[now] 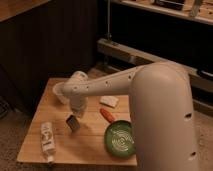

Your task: Knock the eraser over

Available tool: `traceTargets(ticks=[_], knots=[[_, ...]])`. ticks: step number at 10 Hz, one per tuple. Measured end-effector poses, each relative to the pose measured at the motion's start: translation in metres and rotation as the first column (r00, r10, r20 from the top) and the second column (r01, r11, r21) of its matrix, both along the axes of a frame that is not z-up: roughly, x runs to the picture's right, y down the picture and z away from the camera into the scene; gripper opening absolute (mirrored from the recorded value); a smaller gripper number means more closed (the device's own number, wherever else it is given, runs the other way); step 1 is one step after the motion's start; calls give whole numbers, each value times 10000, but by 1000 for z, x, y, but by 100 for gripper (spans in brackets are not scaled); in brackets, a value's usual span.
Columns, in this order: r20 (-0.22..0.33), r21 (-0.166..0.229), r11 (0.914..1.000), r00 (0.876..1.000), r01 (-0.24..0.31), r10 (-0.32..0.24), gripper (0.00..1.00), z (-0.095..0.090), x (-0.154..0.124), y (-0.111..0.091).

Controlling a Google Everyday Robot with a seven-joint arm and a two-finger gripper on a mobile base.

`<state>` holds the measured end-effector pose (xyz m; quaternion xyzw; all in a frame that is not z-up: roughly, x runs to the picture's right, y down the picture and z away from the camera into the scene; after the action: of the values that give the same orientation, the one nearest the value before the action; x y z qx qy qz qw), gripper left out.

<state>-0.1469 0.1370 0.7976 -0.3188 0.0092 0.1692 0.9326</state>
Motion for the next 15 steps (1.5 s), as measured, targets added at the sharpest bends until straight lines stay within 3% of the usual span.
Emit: traceTargets(ticks=[15], knots=[[-109, 153, 9998, 9999, 96, -95, 0, -4, 0, 6]])
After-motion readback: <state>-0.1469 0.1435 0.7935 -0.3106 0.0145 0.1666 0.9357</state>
